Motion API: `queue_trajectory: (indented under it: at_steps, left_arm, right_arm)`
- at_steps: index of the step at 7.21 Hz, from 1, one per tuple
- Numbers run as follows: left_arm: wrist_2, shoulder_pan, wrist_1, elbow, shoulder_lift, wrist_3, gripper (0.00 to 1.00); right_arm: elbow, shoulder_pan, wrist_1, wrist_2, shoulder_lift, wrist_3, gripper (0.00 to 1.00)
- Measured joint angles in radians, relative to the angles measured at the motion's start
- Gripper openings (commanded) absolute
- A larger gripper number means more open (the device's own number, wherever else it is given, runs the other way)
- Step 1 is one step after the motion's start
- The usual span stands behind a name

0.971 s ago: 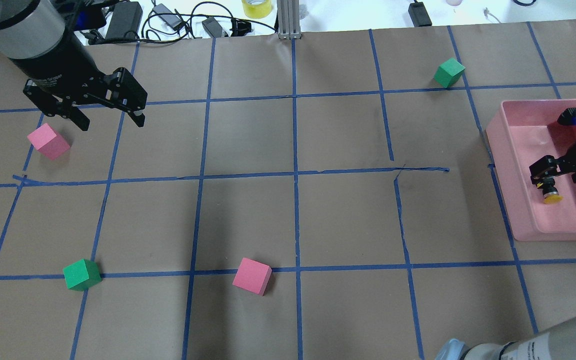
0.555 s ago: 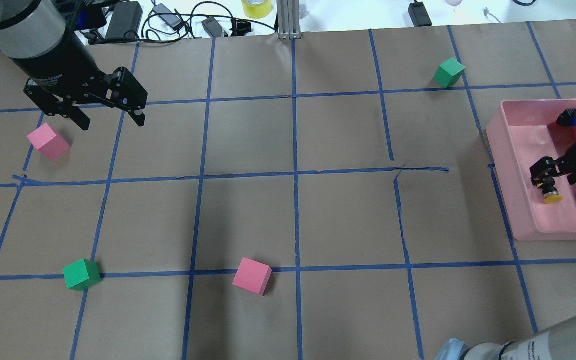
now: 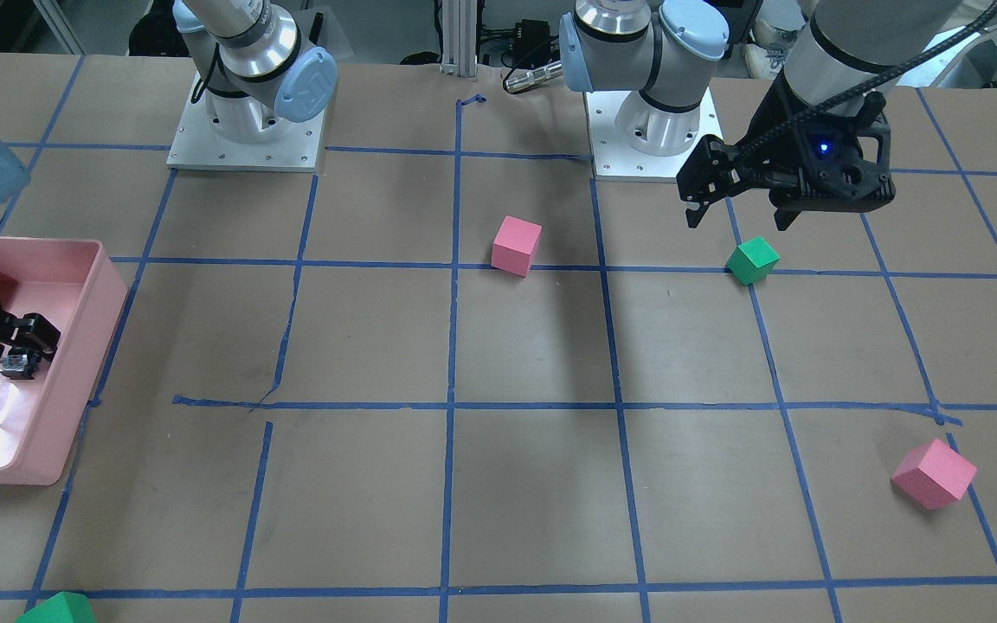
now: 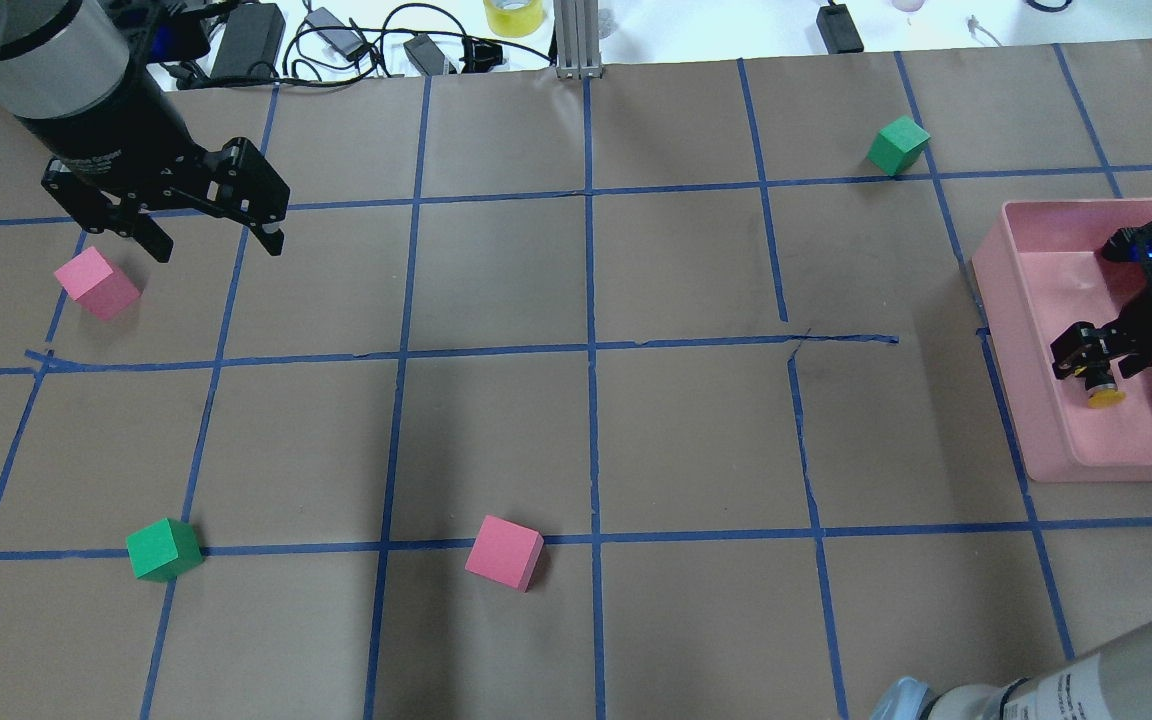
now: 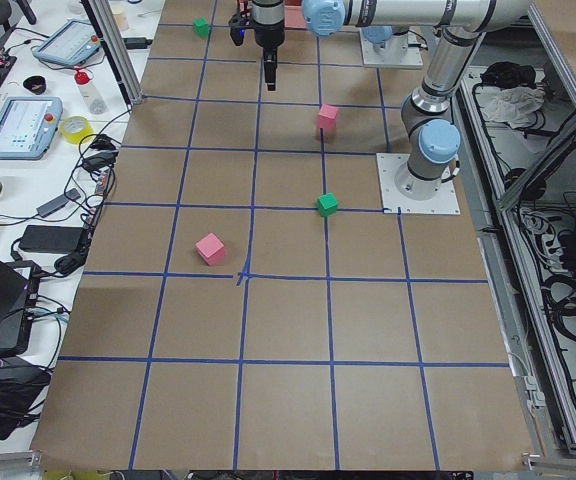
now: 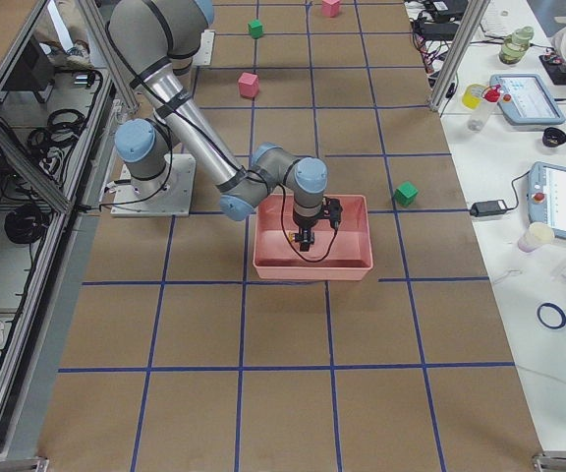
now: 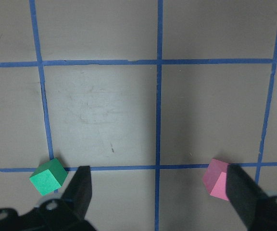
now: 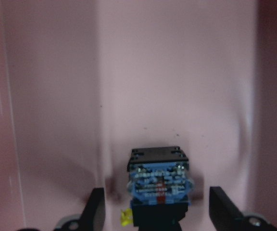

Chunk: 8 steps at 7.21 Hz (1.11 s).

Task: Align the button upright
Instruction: 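Lift the button switch out of the tray with the right gripper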

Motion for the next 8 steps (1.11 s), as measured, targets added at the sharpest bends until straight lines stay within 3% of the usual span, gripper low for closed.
queue_trajectory:
  at_steps: [2, 3, 4, 5, 6, 8]
  left_arm:
    - [0.016, 0.001, -0.003, -0.001, -0.002, 0.0, 1.0]
    - [0.016, 0.001, -0.003, -0.001, -0.003, 0.0, 1.0]
    - [0.015, 0.001, -0.003, -0.001, -0.004, 0.0, 1.0]
    - [0.014, 0.001, -0.002, -0.002, -0.004, 0.0, 1.0]
    - [0.015, 0.001, -0.002, -0.002, -0.005, 0.0, 1.0]
    - [0.017, 0.001, -0.002, -0.003, -0.006, 0.001, 1.0]
  right_arm:
    - [0.0, 0.0, 0.008, -0.001, -0.003, 0.0, 0.15]
    - [-0.001, 0.0, 0.01, 0.0, -0.004, 0.002, 0.14]
    - [-0.004, 0.0, 0.011, 0.0, -0.007, 0.005, 0.05]
    - [-0.023, 0.0, 0.017, 0.0, -0.017, 0.013, 0.03]
    - [-0.07, 0.004, 0.068, 0.009, -0.036, 0.033, 0.03]
    - [-0.248, 0.045, 0.31, 0.033, -0.074, 0.11, 0.02]
